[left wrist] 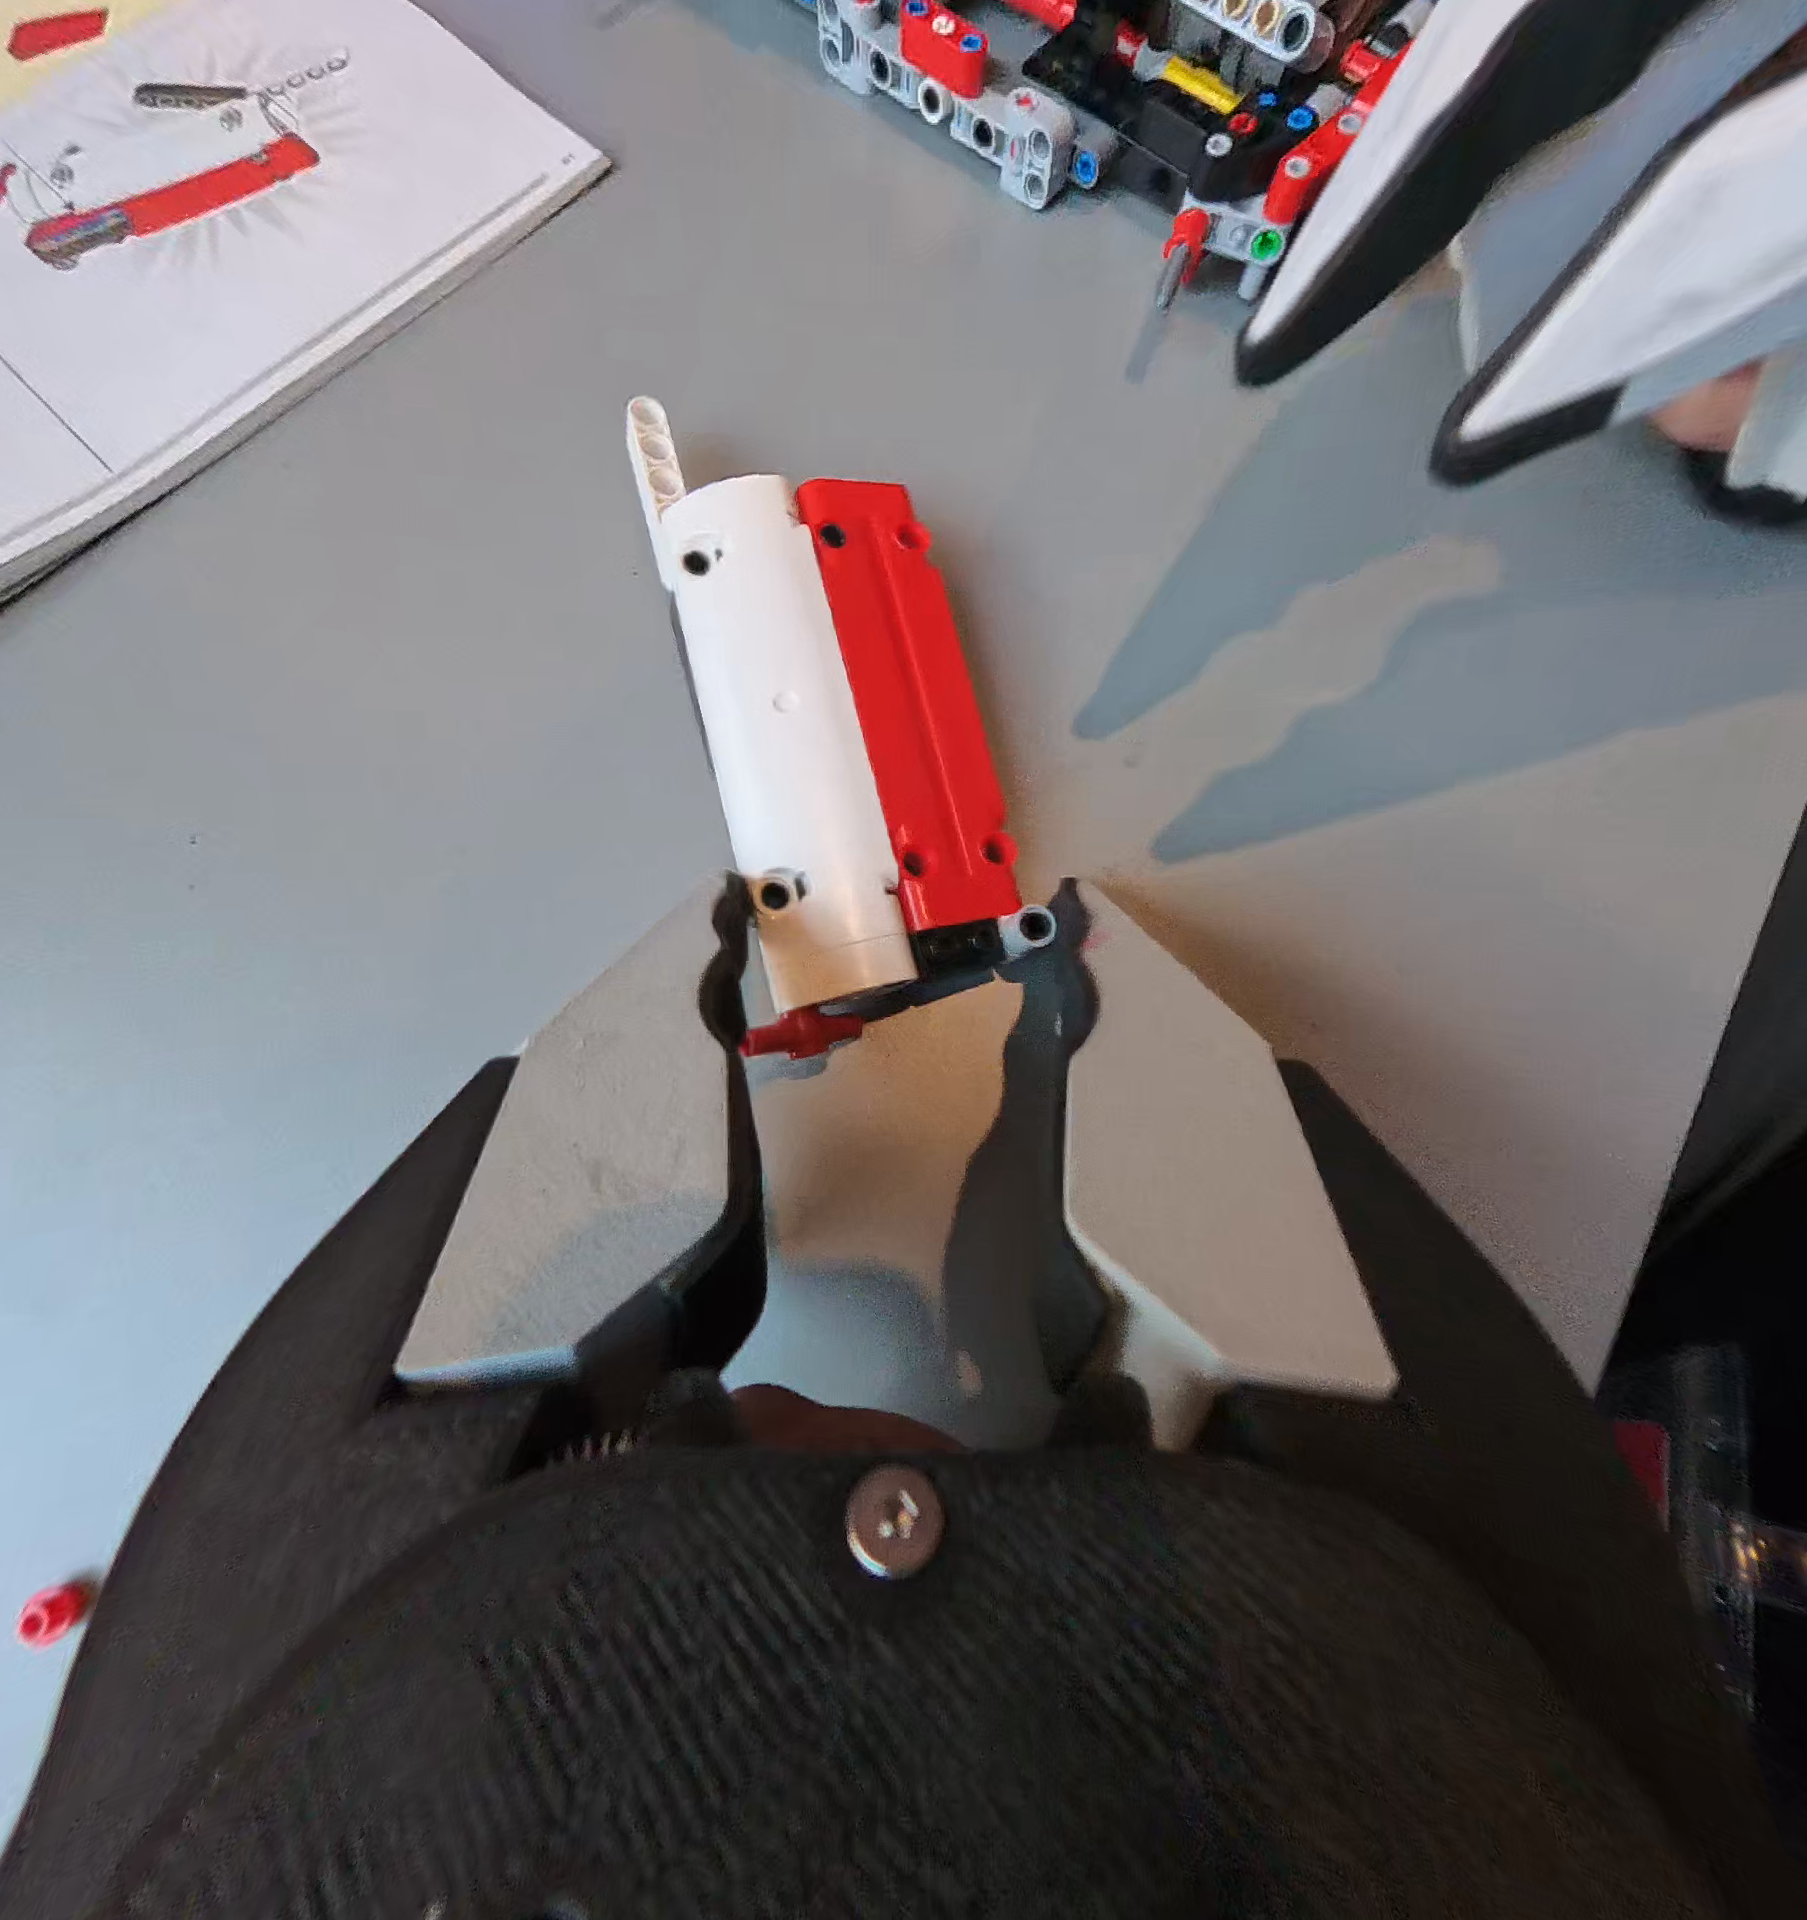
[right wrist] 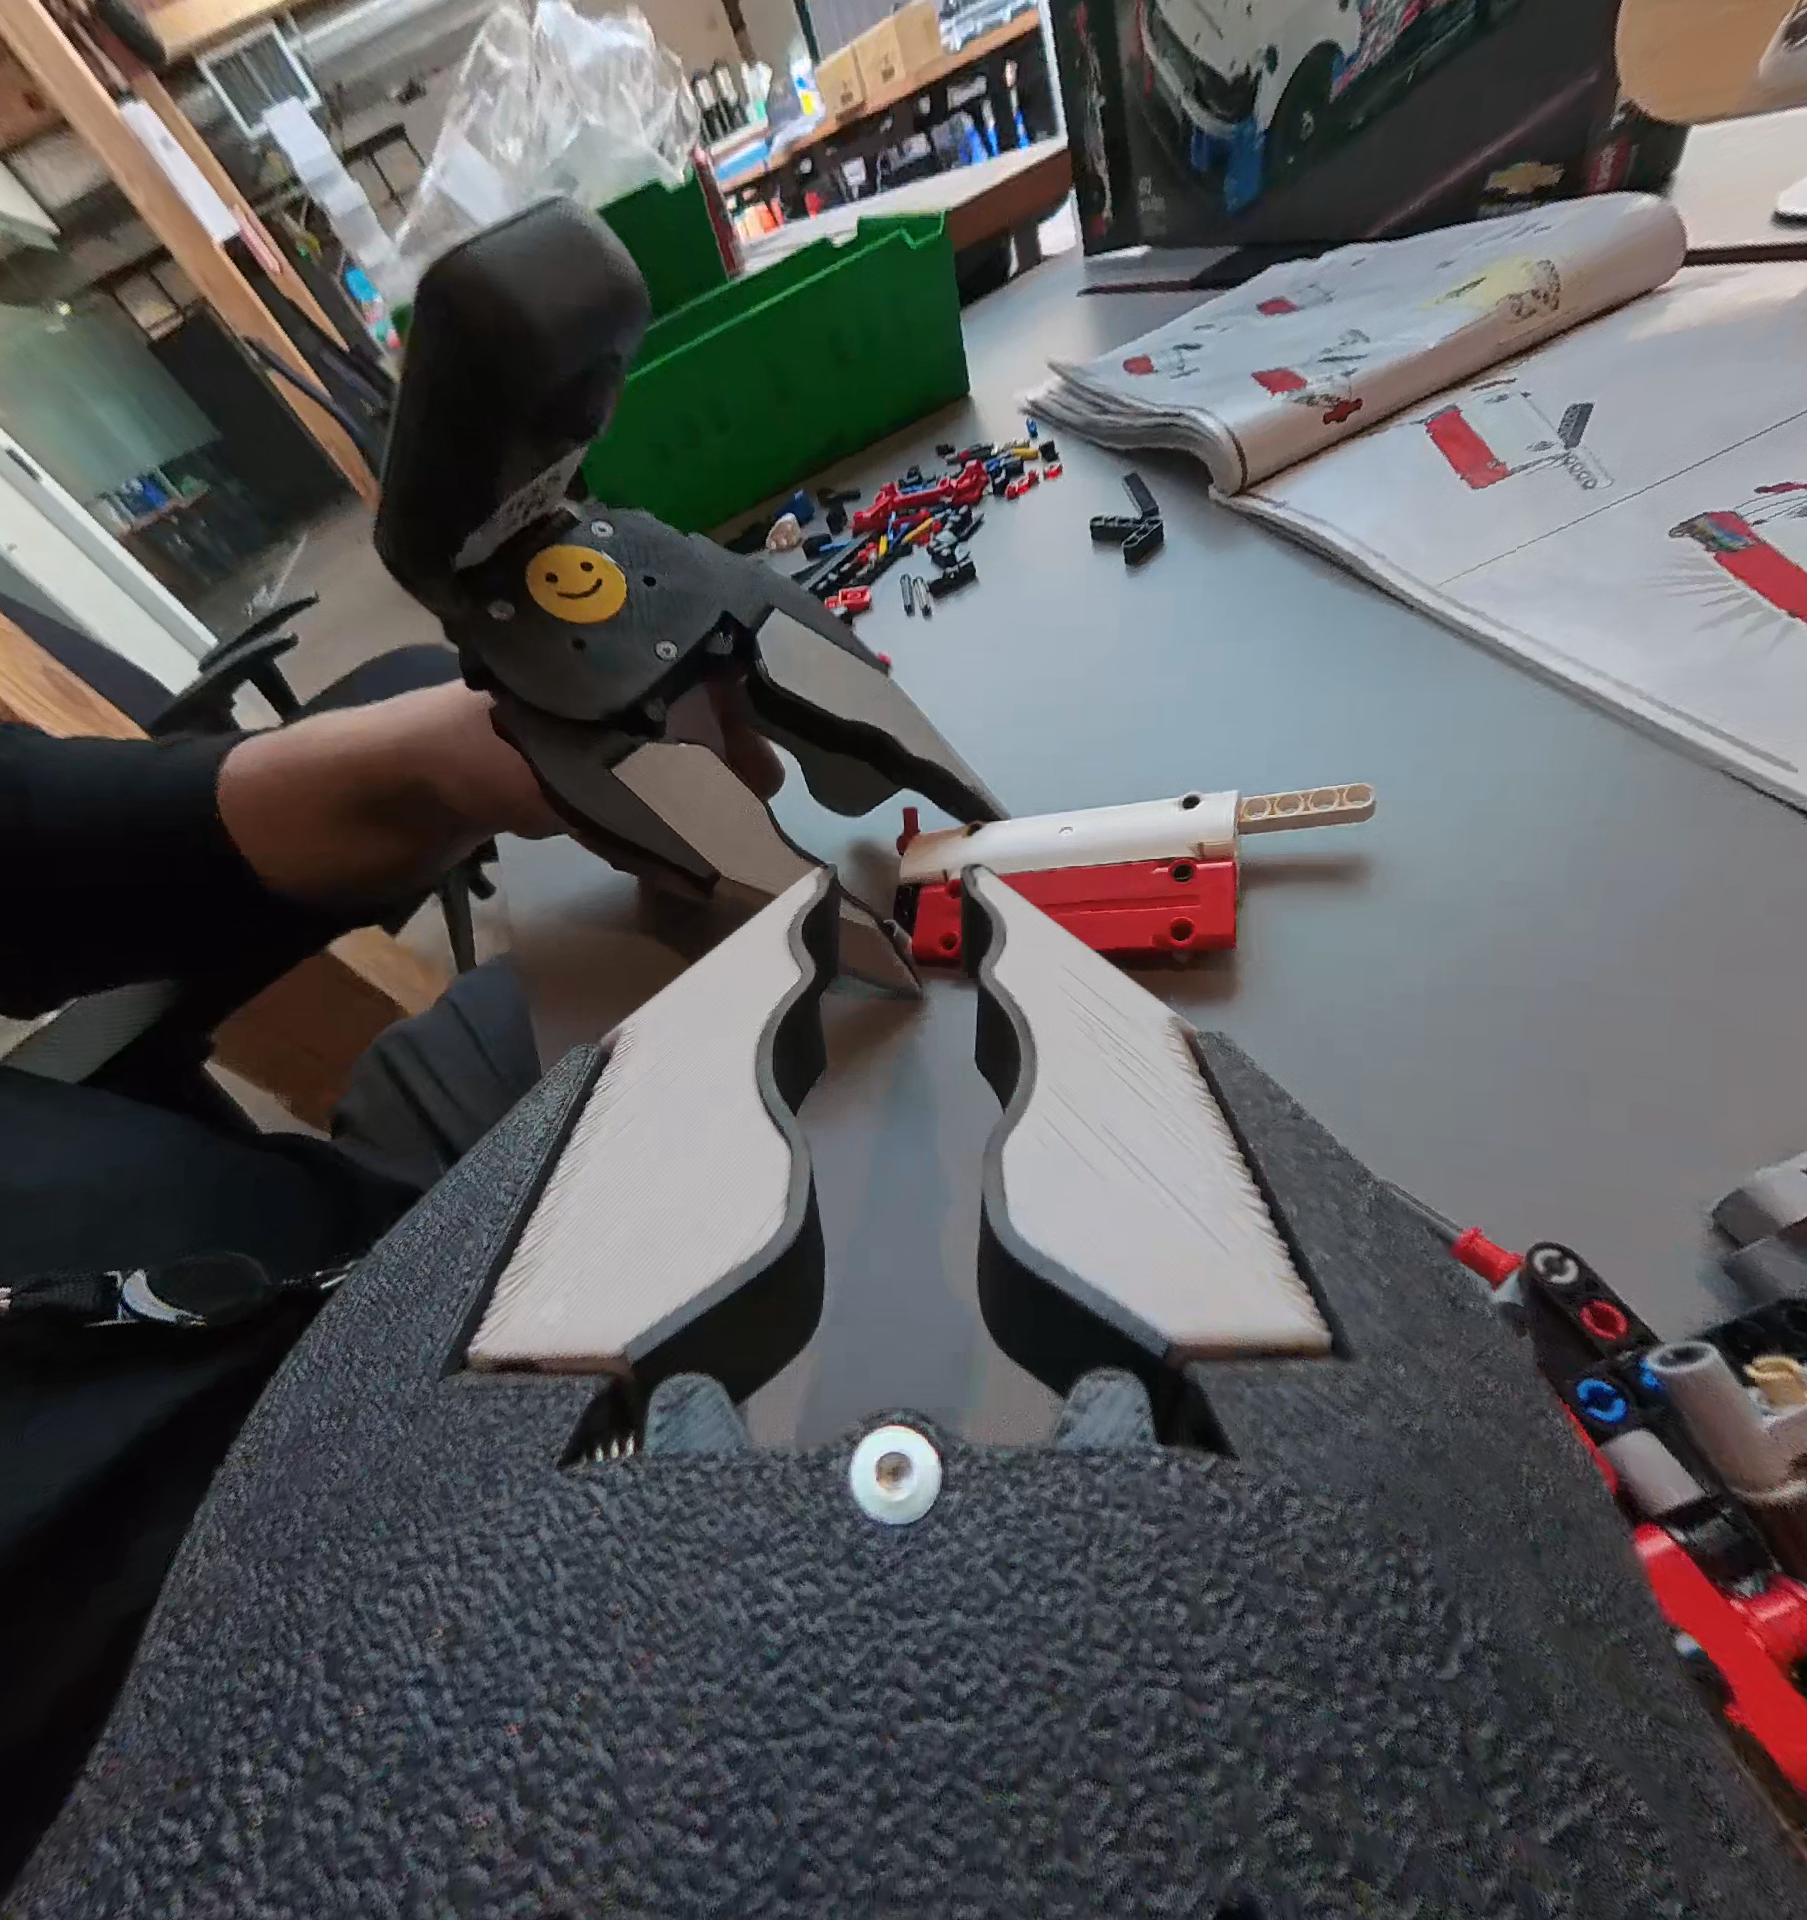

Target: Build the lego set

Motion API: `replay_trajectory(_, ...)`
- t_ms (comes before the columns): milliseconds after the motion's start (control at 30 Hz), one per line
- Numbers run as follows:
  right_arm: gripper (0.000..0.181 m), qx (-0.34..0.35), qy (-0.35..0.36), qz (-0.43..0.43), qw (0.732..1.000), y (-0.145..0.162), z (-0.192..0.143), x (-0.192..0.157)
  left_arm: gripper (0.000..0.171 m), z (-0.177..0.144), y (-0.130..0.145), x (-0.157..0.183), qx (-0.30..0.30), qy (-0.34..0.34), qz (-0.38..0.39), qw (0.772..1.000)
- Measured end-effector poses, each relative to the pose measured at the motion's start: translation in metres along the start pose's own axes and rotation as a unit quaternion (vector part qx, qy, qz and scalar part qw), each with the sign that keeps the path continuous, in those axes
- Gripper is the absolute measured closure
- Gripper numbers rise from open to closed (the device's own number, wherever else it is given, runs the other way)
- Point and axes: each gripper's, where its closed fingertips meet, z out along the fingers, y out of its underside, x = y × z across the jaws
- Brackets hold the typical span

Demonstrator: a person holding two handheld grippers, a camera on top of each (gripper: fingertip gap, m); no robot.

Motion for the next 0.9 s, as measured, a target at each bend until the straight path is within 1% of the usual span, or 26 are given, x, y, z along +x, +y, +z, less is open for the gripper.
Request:
replay_trajectory(100,0.161,0.043,0.017,0.008,0.999,-0.011,-0.013,0.008,0.115,-0.001,0.001,-0.008,-0.001,0.006,-0.004,1.000)
replay_trajectory(167,0.156,0.049,0.028,0.017,0.998,-0.011,-0.018,0.014,0.115,-0.005,0.004,-0.015,0.000,0.008,-0.008,1.000)
replay_trajectory(200,0.153,0.047,0.030,0.019,0.998,-0.011,-0.020,0.016,0.115,-0.009,0.006,-0.021,0.001,-0.013,0.017,1.000)
replay_trajectory(233,0.152,0.046,0.032,0.018,0.998,-0.011,-0.021,0.016,0.115,-0.014,0.005,-0.025,0.003,-0.047,0.088,0.995)
replay_trajectory(267,0.151,0.045,0.033,0.014,0.998,-0.010,-0.022,0.016,0.115,-0.021,0.003,-0.028,0.003,-0.096,0.199,0.975)
replay_trajectory(300,0.150,0.045,0.034,0.009,0.998,-0.011,-0.022,0.016,0.115,-0.030,0.001,-0.036,-0.012,-0.171,0.325,0.930)
replay_trajectory(333,0.149,0.044,0.034,0.005,0.998,-0.010,-0.022,0.016,0.115,-0.039,-0.003,-0.044,-0.030,-0.247,0.453,0.856)
replay_trajectory(367,0.149,0.042,0.034,0.004,0.999,-0.010,-0.021,0.016,0.115,-0.045,-0.009,-0.044,-0.026,-0.299,0.559,0.773)
replay_trajectory(400,0.149,0.038,0.034,0.004,0.999,-0.009,-0.021,0.016,0.115,-0.046,-0.009,-0.035,-0.008,-0.311,0.621,0.719)
replay_trajectory(433,0.148,0.032,0.032,0.004,0.999,-0.008,-0.019,0.016,0.116,-0.043,0.000,-0.026,0.001,-0.291,0.649,0.703)
replay_trajectory(500,0.147,0.021,0.033,-0.002,0.999,-0.005,-0.016,0.015,0.115,-0.048,0.003,-0.013,0.032,-0.285,0.681,0.674)
replay_trajectory(533,0.147,0.013,0.035,-0.012,0.999,-0.004,-0.015,0.014,0.115,-0.049,0.005,-0.012,0.034,-0.280,0.688,0.669)
replay_trajectory(600,0.141,-0.008,0.039,-0.044,0.998,0.000,-0.010,0.010,0.115,-0.054,0.003,-0.013,0.044,-0.284,0.678,0.676)
replay_trajectory(633,0.137,-0.022,0.038,-0.065,0.997,0.003,-0.006,0.008,0.115,-0.056,0.001,-0.011,0.054,-0.286,0.678,0.675)
replay_trajectory(667,0.139,-0.041,0.029,-0.087,0.995,0.005,-0.002,0.004,0.115,-0.058,0.000,-0.008,0.067,-0.285,0.682,0.670)
replay_trajectory(700,0.138,-0.061,0.018,-0.106,0.992,0.007,0.002,0.000,0.116,-0.060,-0.001,-0.005,0.078,-0.283,0.686,0.666)
replay_trajectory(767,0.146,-0.085,-0.020,-0.132,0.987,-0.001,0.008,-0.011,0.115,-0.061,0.001,-0.002,0.090,-0.282,0.693,0.657)
replay_trajectory(833,0.145,-0.093,-0.066,-0.137,0.984,-0.019,0.012,-0.023,0.116,-0.062,0.006,0.005,0.107,-0.268,0.712,0.640)
replay_trajectory(867,0.148,-0.113,-0.096,-0.140,0.979,-0.022,0.014,-0.030,0.116,-0.063,0.007,0.006,0.110,-0.269,0.717,0.634)
replay_trajectory(900,0.157,-0.147,-0.127,-0.148,0.970,-0.019,0.017,-0.036,0.116,-0.065,0.008,0.008,0.114,-0.267,0.721,0.629)
